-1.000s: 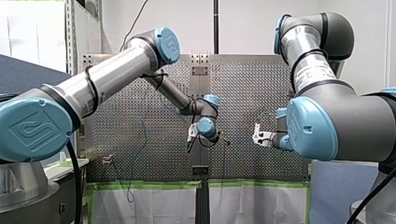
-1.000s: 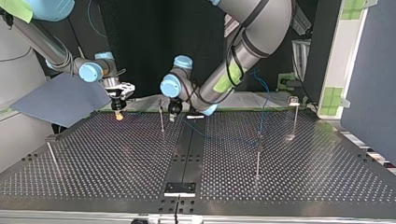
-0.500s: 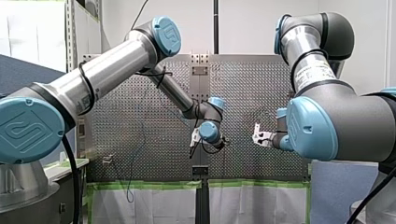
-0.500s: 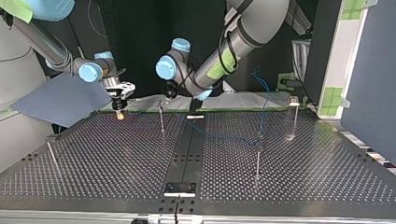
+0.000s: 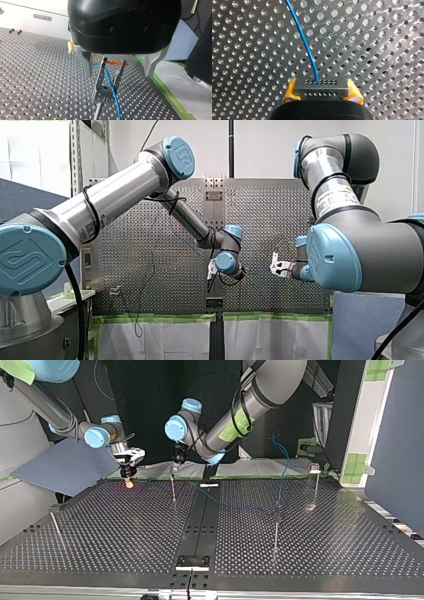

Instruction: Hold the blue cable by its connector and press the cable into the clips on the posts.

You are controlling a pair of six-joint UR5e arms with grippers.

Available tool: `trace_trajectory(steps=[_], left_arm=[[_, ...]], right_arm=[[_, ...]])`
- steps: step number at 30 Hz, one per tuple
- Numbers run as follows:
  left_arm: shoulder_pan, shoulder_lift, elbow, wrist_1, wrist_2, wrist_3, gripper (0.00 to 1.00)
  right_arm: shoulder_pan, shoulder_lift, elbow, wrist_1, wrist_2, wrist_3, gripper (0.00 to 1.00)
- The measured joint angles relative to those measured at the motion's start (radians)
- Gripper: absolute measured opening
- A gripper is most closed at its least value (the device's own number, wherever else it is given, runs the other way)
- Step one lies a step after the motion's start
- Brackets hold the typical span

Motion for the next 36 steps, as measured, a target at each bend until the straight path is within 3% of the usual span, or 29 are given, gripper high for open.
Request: trace_trajectory(steps=[29, 36], left_arm=[[-0.001, 0.0, 0.0, 0.003, -0.012, -0.028, 1.0], [-0.006, 0.028, -0.037, 0.039, -0.035, -0.028, 1.0]], right_arm=[[0.0, 0.001, 0.0, -0.001, -0.001, 0.009, 0.0], [-0.007, 0.002, 0.0, 0.006, -0.002, 0.009, 0.0]])
